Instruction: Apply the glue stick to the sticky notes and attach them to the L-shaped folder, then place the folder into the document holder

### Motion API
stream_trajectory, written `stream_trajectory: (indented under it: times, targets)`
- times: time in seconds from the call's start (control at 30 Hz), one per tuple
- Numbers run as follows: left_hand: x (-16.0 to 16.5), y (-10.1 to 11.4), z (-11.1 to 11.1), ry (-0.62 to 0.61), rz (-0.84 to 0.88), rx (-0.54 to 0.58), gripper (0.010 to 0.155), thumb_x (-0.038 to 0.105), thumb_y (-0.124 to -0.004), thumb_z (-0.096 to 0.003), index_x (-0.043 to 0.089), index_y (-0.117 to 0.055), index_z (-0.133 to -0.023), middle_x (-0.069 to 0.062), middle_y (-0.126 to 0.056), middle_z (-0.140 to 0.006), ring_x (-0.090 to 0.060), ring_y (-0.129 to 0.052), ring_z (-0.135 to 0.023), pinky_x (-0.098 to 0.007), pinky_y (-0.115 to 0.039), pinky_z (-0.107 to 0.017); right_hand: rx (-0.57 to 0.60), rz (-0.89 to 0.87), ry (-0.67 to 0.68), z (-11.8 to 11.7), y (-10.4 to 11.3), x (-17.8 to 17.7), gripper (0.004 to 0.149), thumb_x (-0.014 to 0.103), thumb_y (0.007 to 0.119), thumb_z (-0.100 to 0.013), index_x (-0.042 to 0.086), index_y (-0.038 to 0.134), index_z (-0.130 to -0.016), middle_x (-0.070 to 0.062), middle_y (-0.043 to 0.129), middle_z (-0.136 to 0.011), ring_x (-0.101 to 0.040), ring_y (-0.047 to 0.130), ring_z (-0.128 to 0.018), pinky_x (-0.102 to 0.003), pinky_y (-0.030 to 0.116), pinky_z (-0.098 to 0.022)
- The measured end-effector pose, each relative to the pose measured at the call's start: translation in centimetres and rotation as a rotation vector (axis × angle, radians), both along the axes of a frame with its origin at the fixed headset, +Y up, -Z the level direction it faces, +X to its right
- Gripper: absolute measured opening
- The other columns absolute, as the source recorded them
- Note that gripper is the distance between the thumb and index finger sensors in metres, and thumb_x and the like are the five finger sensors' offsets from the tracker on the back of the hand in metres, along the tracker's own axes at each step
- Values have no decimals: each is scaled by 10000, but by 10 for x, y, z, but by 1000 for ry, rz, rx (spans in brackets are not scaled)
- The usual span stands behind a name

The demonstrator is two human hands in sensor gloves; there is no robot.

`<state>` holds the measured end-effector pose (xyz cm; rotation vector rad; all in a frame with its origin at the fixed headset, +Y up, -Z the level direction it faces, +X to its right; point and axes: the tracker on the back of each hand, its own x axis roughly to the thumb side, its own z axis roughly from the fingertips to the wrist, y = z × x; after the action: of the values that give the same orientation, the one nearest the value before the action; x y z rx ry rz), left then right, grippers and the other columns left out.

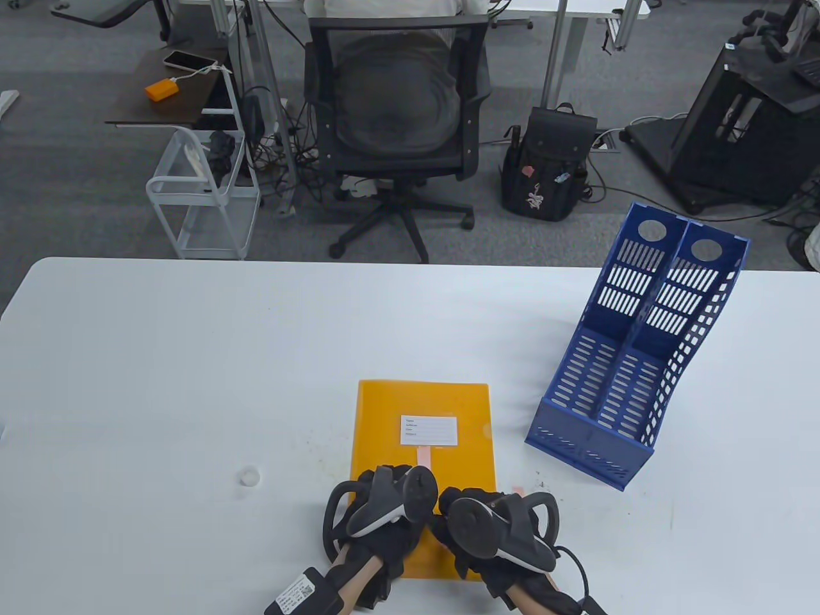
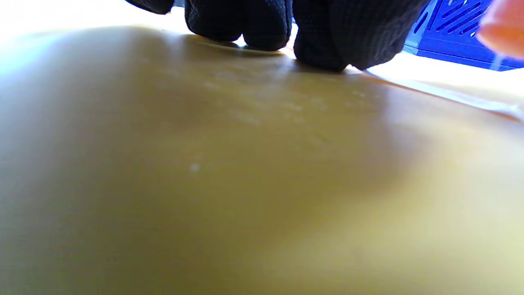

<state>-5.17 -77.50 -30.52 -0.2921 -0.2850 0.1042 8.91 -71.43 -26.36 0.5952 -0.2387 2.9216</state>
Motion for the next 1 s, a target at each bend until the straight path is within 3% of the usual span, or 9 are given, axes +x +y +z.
stream_trajectory:
  times: [0.3,0.67,0.8,0.9,1.0]
  targets:
    - [-1,-1,0,2,12,-3,392,439,-763,-488,278,-796,-844,-37,-590,-1088,-326,-571,-1040,-625,-468,-762,-96,-11,-8,-11,-16,-5,502,519,858,-457,126,922,-763,-71,991,-412,-127,959,-142,-363,867,-118]
    - [-2,-1,0,5,23,-9,391,439,-761,-489,278,-793,-845,-35,-581,-1088,-324,-559,-1040,-625,-455,-765,-185,-14,-16,-11,-12,5,494,516,890,-449,104,951,-714,-66,997,-344,-119,946,-88,-356,860,-82]
    - [-3,-2,0,6,27,-8,392,441,-760,-490,278,-791,-846,-34,-578,-1089,-324,-556,-1040,-625,-452,-765,-178,-38,-98,-10,0,20,534,497,906,-450,28,965,-699,-90,1010,-315,-143,965,-72,-373,864,-69]
    - [-3,-2,0,11,38,-6,392,440,-763,-490,276,-791,-845,-38,-577,-1089,-325,-549,-1040,-630,-440,-765,-72,-31,-168,-8,8,31,608,497,898,-438,-10,918,-773,-116,1024,-377,-162,1005,-127,-380,892,-103]
    - [-3,-2,1,13,43,-10,394,442,-760,-491,277,-788,-848,-34,-570,-1092,-321,-543,-1044,-629,-436,-767,-109,-93,-218,-10,12,41,653,430,907,-433,-56,829,-862,-183,1009,-556,-240,1062,-292,-423,932,-208]
